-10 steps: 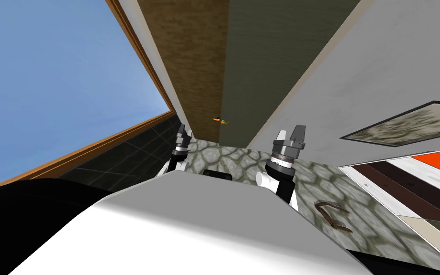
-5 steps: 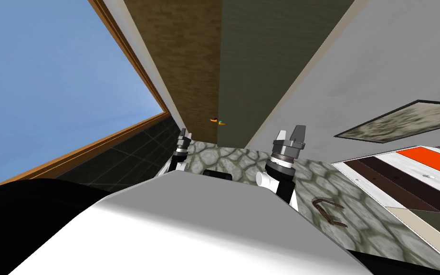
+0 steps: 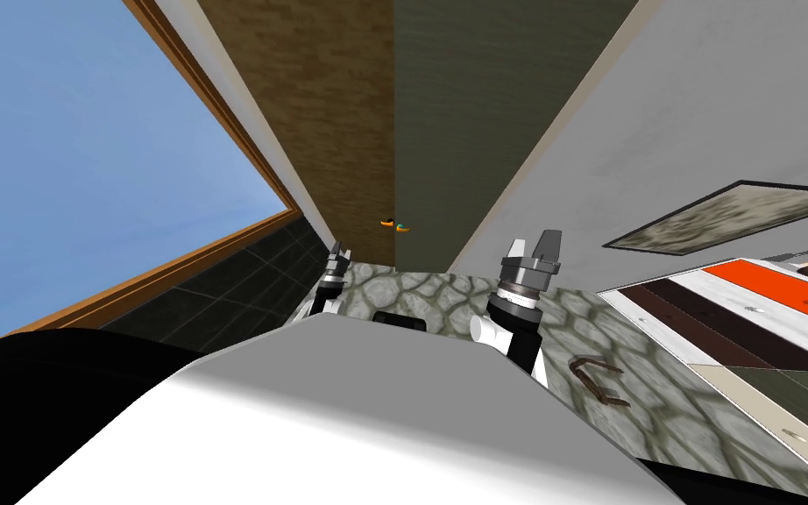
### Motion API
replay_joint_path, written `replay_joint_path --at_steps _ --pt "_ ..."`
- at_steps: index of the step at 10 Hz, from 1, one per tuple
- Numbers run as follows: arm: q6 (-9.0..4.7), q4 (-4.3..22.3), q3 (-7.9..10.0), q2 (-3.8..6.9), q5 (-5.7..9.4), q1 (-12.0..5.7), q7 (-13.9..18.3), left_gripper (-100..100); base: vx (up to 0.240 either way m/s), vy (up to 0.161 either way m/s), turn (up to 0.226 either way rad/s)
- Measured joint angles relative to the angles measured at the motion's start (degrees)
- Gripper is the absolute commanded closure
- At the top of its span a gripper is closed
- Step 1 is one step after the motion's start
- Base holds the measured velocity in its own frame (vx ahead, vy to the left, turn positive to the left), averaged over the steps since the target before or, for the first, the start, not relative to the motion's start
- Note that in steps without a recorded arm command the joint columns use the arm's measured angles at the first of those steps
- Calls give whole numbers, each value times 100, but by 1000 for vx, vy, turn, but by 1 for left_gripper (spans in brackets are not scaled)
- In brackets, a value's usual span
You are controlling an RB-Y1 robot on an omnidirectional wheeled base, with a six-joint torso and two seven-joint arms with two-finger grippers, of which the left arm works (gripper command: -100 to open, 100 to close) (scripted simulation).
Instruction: Pull the door open
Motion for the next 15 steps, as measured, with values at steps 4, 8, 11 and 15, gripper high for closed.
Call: replay_joint_path --at_steps 4,8,11,15 --pt "-120 502 129 86 87 -79 49 -100 69 3 -57" --pt "-225 931 226 151 151 -162 84 -100 58 8 -66" --pt "-375 1464 349 229 234 -260 134 -100 102 6 -106" --pt "-504 2020 477 309 320 -370 182 -100 74 4 -82"
